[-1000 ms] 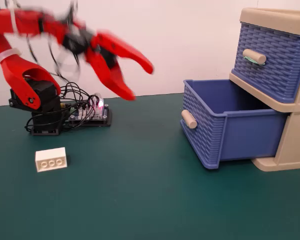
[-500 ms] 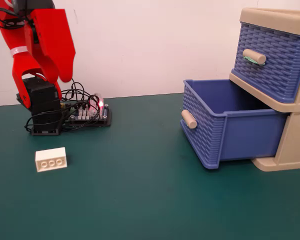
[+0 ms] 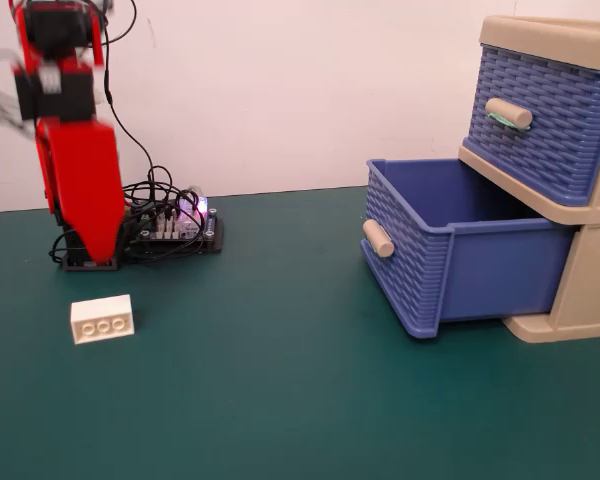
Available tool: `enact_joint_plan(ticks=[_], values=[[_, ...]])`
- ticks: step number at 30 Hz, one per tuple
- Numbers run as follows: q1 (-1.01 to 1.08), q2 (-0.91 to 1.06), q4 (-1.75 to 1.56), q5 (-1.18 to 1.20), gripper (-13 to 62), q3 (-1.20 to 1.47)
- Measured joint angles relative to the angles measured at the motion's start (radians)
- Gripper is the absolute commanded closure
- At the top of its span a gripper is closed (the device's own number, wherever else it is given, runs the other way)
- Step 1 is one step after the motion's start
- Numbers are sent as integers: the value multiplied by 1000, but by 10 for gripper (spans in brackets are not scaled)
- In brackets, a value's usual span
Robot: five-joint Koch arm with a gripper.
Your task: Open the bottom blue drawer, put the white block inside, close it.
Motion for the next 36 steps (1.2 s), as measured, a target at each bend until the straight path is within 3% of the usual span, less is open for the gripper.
enact_joint_plan(ticks=[23,30,36], values=[[107,-135,-448,-71,177,267],[91,-140,-453,-69,306,267],[91,-153,-453,-69,542,265]])
